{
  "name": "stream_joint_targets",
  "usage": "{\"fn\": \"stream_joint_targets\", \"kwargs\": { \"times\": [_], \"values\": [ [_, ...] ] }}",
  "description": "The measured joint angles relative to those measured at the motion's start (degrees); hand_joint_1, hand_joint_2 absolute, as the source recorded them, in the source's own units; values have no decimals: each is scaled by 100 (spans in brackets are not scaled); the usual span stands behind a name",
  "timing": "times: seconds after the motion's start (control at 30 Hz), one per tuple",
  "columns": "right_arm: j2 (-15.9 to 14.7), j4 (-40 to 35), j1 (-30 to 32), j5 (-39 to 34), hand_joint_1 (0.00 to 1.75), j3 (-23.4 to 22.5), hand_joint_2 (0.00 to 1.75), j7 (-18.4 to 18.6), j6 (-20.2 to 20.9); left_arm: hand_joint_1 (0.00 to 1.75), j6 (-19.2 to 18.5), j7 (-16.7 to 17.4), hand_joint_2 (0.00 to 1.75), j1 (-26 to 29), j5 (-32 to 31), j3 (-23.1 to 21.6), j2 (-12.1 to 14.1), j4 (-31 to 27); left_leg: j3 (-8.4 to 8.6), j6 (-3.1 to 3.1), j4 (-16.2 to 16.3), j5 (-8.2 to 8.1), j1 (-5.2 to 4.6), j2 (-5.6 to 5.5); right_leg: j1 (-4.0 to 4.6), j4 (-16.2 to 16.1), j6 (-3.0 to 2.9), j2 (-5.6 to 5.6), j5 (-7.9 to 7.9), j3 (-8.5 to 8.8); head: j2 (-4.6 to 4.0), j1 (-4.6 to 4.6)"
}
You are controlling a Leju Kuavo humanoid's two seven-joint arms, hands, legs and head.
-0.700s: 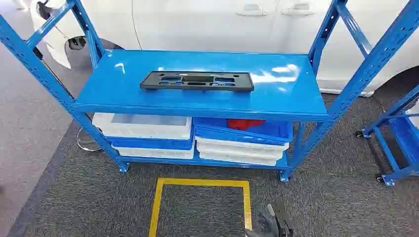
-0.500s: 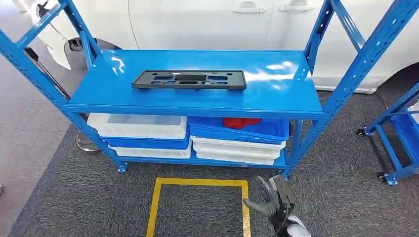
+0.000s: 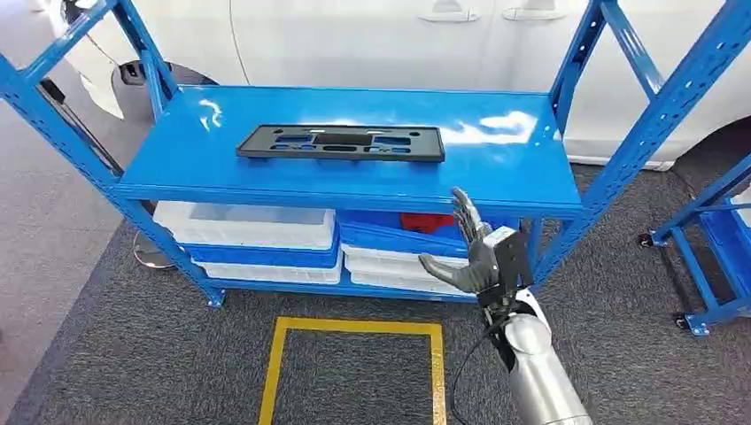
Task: Take the parts from the cabinet and place them on the table.
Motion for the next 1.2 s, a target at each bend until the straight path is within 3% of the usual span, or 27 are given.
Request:
{"fn": "stream_joint_targets", "kwargs": {
  "times": [0.03, 0.07, 0.13, 0.17, 0.2, 0.23, 0.27, 0.3, 0.33, 0.37, 0.5, 0.53, 0.57, 0.6, 0.67, 0.7, 0.73, 0.77, 0.83, 0.87, 0.9, 1.0, 1.03, 1.07, 1.1, 1.17, 1.2],
  "values": [
    [-55, -212, -64, -9, 0, 89, 175, -52, -63, 0, 0, -11, 0, -5, -39, 79, -31, 7, 83, -24, -118, 63, 59, 19, -15, 72, 21, -12, -37, 5, 0, 15],
    [-96, -343, -143, -9, 0, 142, 175, -74, -105, 0, 0, -17, 0, -19, -72, 125, -52, 15, 112, 7, -160, 65, 55, 9, -3, 236, 24, -10, -154, -80, 0, 15],
    [-177, -702, -248, -9, 0, 316, 175, -150, -236, 0, 20, -50, 0, -72, -164, 275, -87, 52, 116, 38, -154, 53, 47, 15, -9, 1148, 44, -9, -580, -564, 0, 20],
    [-236, -865, -252, -9, 0, 396, 175, -188, -293, 0, 28, -61, 0, -86, -203, 343, -109, 59, 116, 52, -148, 43, 40, 7, -9, 1549, 61, -9, -696, -795, 0, 17],
    [-278, -999, -261, -9, 0, 459, 175, -225, -343, 0, 33, -74, 0, -90, -245, 400, -122, 74, 116, 50, -136, 33, 39, -2, -8, 1713, 70, -10, -695, -909, 0, 17],
    [-324, -1187, -286, -9, 0, 546, 175, -271, -420, 0, 39, -98, 0, -98, -286, 474, -133, 96, 120, 43, -106, 7, 39, -12, -9, 1626, 79, -10, -533, -915, 0, 20],
    [-367, -1362, -325, -9, 0, 624, 175, -319, -484, 0, 39, -105, 0, -98, -330, 544, -155, 111, 126, 33, -69, -25, 41, -16, -13, 1278, 78, -11, -266, -778, 0, 20],
    [-422, -1541, -380, -9, 0, 697, 175, -363, -553, 0, 42, -118, 0, -107, -378, 610, -175, 127, 140, 17, -24, -67, 42, -20, -15, 723, 66, -13, 50, -531, 0, 22],
    [-466, -1718, -440, -7, 0, 771, 175, -411, -625, 0, 44, -131, 0, -116, -426, 675, -190, 140, 143, -1, 26, -111, 41, -21, -15, 233, 47, -15, 270, -313, 0, 22],
    [-511, -1871, -498, -6, 0, 854, 175, -459, -692, 0, 48, -146, 0, -128, -467, 736, -197, 151, 116, -41, 66, -153, 15, -19, 5, 143, -1, -18, 146, -261, 0, 15],
    [-676, -2516, -598, 13, 0, 1150, 175, -638, -962, 0, 48, -212, 0, -184, -647, 986, -219, 190, 121, -146, 86, -199, 9, -16, 23, 87, -112, 6, 163, -270, 2, 15],
    [-719, -2679, -634, 13, 0, 1213, 0, -684, -1029, 0, 50, -223, 0, -193, -688, 1047, -216, 190, 112, -174, 118, -239, 21, -13, -24, 59, -140, -7, 174, -236, 2, 15],
    [-765, -2865, -678, -8, 0, 1282, 0, -758, -1073, 0, 50, -240, 0, -208, -745, 1112, -225, 197, 41, -224, 312, -362, 19, -11, -36, 48, -163, -7, 160, -213, 0, -13],
    [-800, -2997, -707, -32, 0, 1335, 0, -804, -1103, 0, 48, -249, 0, -226, -791, 1156, -232, 208, -139, -265, 677, -557, 44, -8, -41, 49, -178, -11, 150, -207, 0, -24],
    [-896, -3256, -720, -120, 0, 1427, 0, -944, -1121, 0, 48, -280, 0, -241, -883, 1276, -234, 236, -648, -321, 1651, -934, 90, -7, -40, 50, -184, -3, 129, -198, 0, -20],
    [-942, -3362, -719, -170, 0, 1468, 0, -1018, -1119, 0, 46, -299, 0, -241, -928, 1317, -236, 245, -812, -334, 1915, -958, 108, -7, -43, 52, -175, 41, 119, -192, 0, -22],
    [-971, -3455, -721, -201, 0, 1499, 0, -1089, -1110, 0, 41, -317, 0, -240, -970, 1362, -236, 247, -841, -341, 1902, -856, 120, -7, -47, 53, -165, 69, 110, -179, 0, -20],
    [-999, -3549, -727, -206, 0, 1525, 0, -1148, -1093, 0, 31, -339, 0, -241, -994, 1399, -236, 254, -723, -335, 1591, -599, 129, -9, -54, 53, -155, 117, 96, -152, 0, -20],
    [-1023, -3671, -749, -203, 0, 1560, 0, -1178, -1042, 0, 22, -367, 0, -242, -1025, 1460, -236, 262, -246, -294, 544, -18, 129, -62, -63, 52, -124, 219, 63, -77, 0, -20],
    [-1034, -3711, -759, -190, 0, 1582, 0, -1178, -1007, 0, 20, -378, 0, -240, -1027, 1501, -236, 267, -63, -259, 165, 28, 132, -271, -83, 35, -110, 265, 50, -57, 0, -17],
    [-1043, -3735, -780, -181, 0, 1602, 0, -1178, -999, 0, 11, -389, 0, -242, -1027, 1525, -236, 275, -49, -232, 110, -7, 121, -376, -64, 35, -68, 306, 59, -72, 0, 0],
    [-1047, -3772, -778, -177, 0, 1624, 0, -1154, -974, 0, -4, -400, 0, -260, -1027, 1573, -240, 284, -19, -154, 47, -47, 77, -276, -122, -42, 60, 420, 97, -94, 0, -22],
    [-1047, -3789, -781, -177, 0, 1626, 0, -1147, -964, 0, -4, -400, 0, -275, -1025, 1591, -247, 284, 49, -100, -69, 0, 114, -238, -89, -70, 114, 424, 93, -66, 2, -15],
    [-1064, -3809, -785, -175, 0, 1626, 0, -1141, -961, 0, -4, -409, 0, -280, -1023, 1604, -269, 284, 116, -70, -146, 33, 120, -201, -92, 38, 110, 224, 56, -83, 0, -2],
    [-1077, -3815, -819, -173, 0, 1628, 0, -1139, -961, 0, -4, -406, 0, -279, -1020, 1621, -273, 286, 146, -24, -169, 30, 112, -180, -69, 306, 98, 92, -109, -220, 0, 22],
    [-1086, -3817, -820, -171, 0, 1639, 0, -1126, -929, 0, -4, -406, 0, -278, -1020, 1643, -275, 288, 149, 25, -155, 3, 79, -133, -67, 1242, 99, 50, -518, -733, 0, 26],
    [-1099, -3817, -816, -172, 0, 1641, 0, -1119, -911, 0, -4, -406, 0, -275, -1016, 1648, -275, 291, 151, 45, -150, -22, 59, -113, -68, 1607, 104, 49, -609, -958, 0, 20]
  ]
}}
